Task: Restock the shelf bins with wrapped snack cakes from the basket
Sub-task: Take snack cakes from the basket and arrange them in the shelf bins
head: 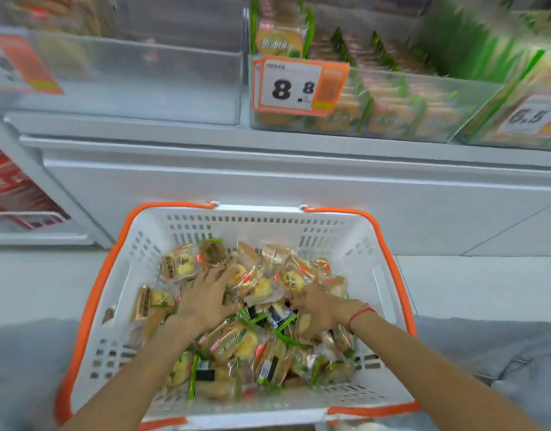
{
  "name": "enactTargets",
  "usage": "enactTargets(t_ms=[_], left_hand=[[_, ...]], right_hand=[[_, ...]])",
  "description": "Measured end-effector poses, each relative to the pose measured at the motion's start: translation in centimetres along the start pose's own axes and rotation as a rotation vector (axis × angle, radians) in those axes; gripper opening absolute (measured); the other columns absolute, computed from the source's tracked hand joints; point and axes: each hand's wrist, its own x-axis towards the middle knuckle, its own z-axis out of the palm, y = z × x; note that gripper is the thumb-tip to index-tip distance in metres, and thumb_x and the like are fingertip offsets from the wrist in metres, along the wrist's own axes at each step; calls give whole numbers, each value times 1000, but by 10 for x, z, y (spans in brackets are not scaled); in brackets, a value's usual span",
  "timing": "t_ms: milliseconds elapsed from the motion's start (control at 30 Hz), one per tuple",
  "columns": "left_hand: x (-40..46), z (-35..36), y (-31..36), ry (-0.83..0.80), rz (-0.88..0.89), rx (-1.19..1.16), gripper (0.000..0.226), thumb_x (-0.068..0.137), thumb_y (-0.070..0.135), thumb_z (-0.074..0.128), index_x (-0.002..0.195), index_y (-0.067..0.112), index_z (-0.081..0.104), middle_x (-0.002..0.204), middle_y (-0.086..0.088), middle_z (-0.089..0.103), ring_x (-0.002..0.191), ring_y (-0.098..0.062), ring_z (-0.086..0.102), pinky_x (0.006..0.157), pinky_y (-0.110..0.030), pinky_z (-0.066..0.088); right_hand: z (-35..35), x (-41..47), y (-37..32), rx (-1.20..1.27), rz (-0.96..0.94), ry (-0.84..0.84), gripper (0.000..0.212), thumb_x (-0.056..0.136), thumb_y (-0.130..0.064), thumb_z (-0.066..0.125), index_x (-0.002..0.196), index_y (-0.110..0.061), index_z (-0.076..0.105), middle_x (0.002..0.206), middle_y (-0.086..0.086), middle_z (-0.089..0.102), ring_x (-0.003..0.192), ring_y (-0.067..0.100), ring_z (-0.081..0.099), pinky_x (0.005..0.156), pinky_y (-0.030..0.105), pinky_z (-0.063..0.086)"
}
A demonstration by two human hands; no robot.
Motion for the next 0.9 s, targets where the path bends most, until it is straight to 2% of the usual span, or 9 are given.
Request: enactTargets(t_ms=[100,200,300,367,467,533,700,767,900], left_hand=[[2,5,1,22,-18,-25,79,88,50,58,151,34,13,157,3,17,146,-26,9,114,-48,22],[3,9,0,61,-43,-43,75,88,50,59,149,36,19,153,3,23,144,-25,13,113,-48,23],[2,10,1,68,-45,-45,72,89,49,57,149,35,20,151,2,25,144,-25,14,113,-46,24],[3,6,2,21,-50,-63,71,90,48,56,150,35,19,153,1,23,144,-26,12,114,-48,22],[7,-5,4,10,-56,-138,66,91,50,54,148,35,26,157,1,18,145,-26,11,116,-49,18],[7,-20,12,66,2,-234,62,90,52,55,145,35,32,155,3,24,143,-23,18,116,-44,19],[-6,-70,40,-183,204,-737,53,89,38,62,138,26,45,137,11,46,123,-12,50,97,-23,42],[-11,-83,42,-83,214,-877,36,88,32,65,123,28,59,123,3,62,106,-13,63,86,-20,51],[-20,-105,38,125,206,-1203,30,89,27,64,119,23,64,109,1,70,94,-11,68,72,-15,52]], right_hand=[[0,0,6,116,-13,-159,97,77,-22,79,152,-14,18,160,5,13,147,26,10,119,47,15],[-3,-6,7,-24,-9,-62,85,77,-11,77,148,-15,30,154,6,29,143,27,22,115,38,25],[-2,-11,7,-103,-17,205,45,79,-9,73,122,-12,60,128,5,55,118,24,52,93,28,43],[-7,-15,10,-45,-26,219,34,81,-15,72,113,-9,65,111,-2,61,105,20,57,86,30,47],[-30,-26,12,55,-19,184,15,82,-21,73,84,-8,67,67,-13,48,67,13,48,62,25,39],[-50,-36,11,148,-29,185,25,80,-26,74,70,-6,62,66,-2,50,65,14,46,62,25,37],[-94,-69,-15,579,-225,291,24,88,-31,67,104,-14,69,88,6,70,80,18,65,77,24,49],[-105,-80,-29,663,-287,421,24,90,-34,64,105,-17,69,99,6,71,92,15,66,82,23,50],[-126,-102,-59,903,-328,687,30,89,-33,64,117,-22,63,99,-2,71,92,2,66,71,10,48]])
